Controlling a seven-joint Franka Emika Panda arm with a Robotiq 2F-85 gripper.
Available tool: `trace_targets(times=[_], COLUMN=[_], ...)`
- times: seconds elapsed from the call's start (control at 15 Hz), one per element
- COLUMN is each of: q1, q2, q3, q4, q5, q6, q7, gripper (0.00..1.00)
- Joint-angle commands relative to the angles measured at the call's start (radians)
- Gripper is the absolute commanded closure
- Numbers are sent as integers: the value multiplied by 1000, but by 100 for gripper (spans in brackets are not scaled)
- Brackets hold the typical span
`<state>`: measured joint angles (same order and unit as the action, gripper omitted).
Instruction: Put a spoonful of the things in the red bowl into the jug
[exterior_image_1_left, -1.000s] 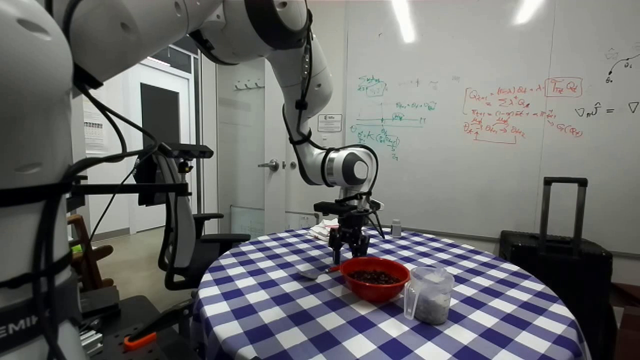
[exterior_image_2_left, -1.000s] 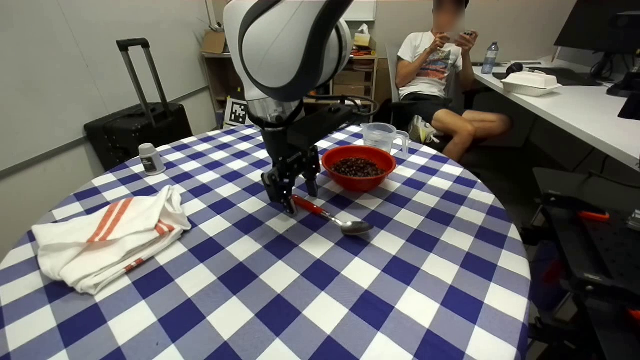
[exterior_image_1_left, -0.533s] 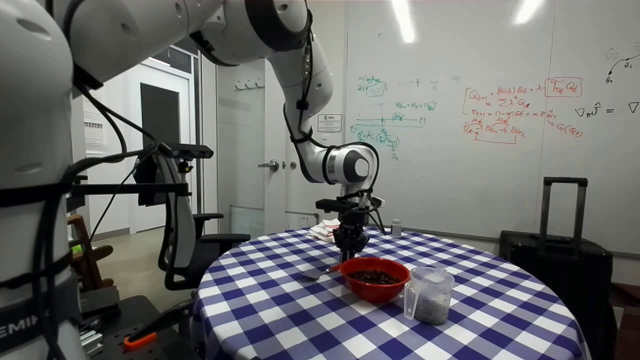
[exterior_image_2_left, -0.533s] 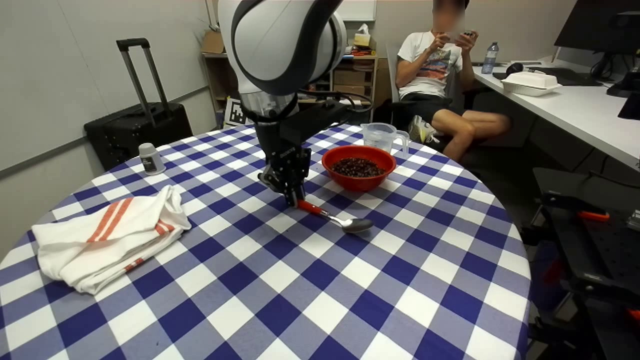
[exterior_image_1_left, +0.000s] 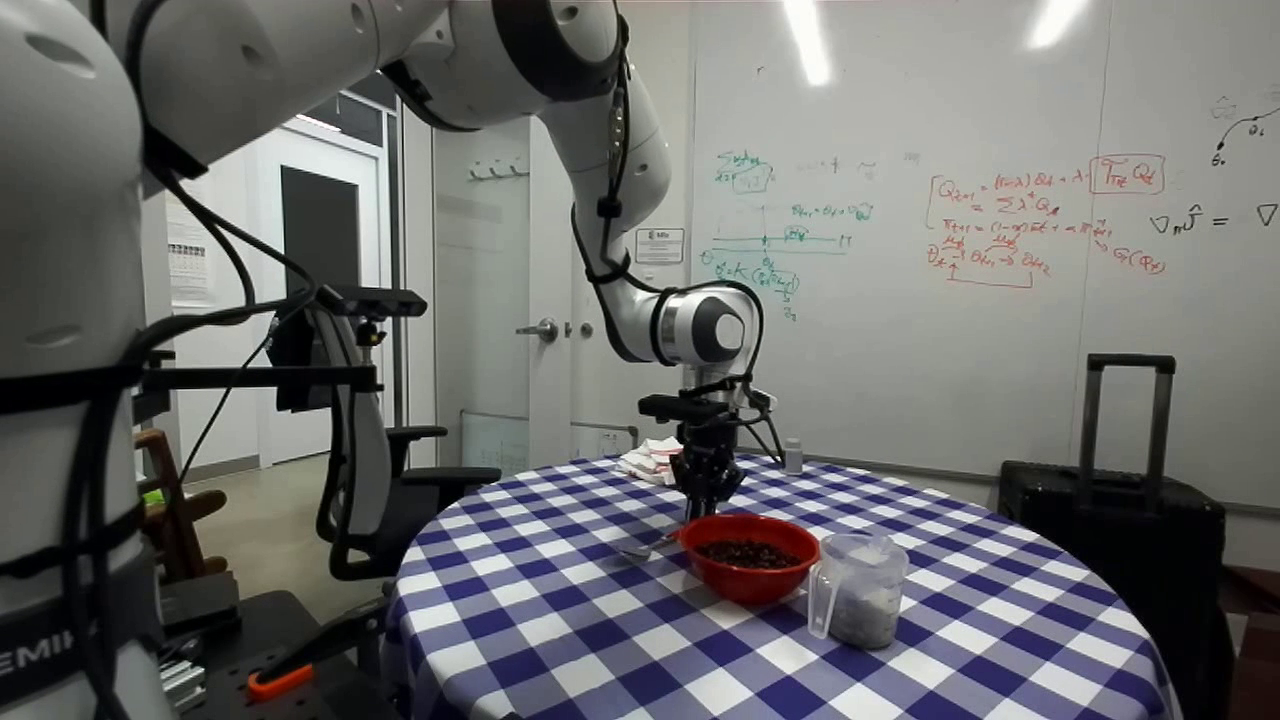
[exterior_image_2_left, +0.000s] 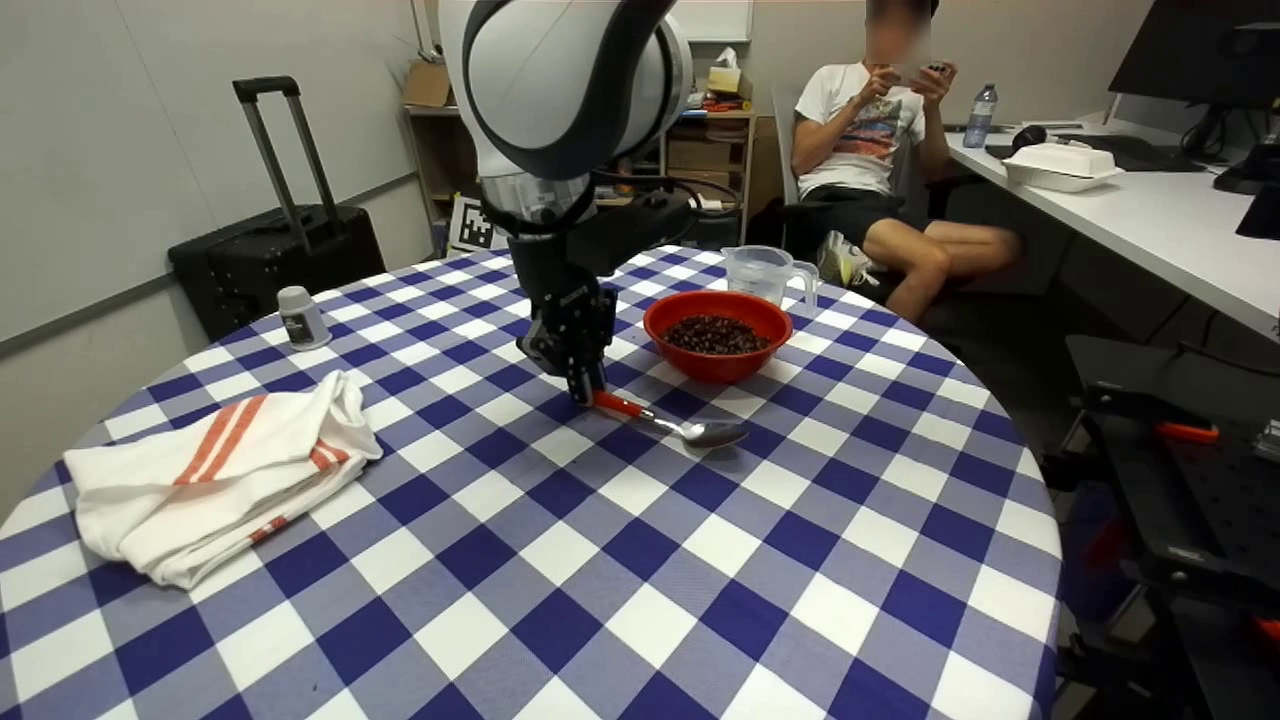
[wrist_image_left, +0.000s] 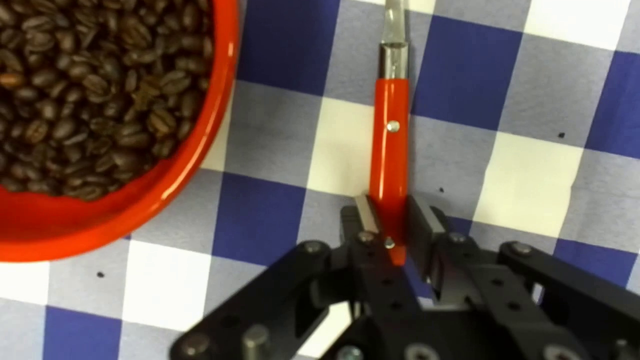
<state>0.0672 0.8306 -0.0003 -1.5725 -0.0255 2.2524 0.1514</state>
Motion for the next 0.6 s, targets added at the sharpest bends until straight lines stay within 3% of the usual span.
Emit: trace_targets(times=[0.0,0.53], q1=[-30,-89], q2=[-44,-174], q3=[26,65], q4=[11,30], q5=[13,111], q6=[-45,-58], q7=[-108,-184], gripper=[94,94])
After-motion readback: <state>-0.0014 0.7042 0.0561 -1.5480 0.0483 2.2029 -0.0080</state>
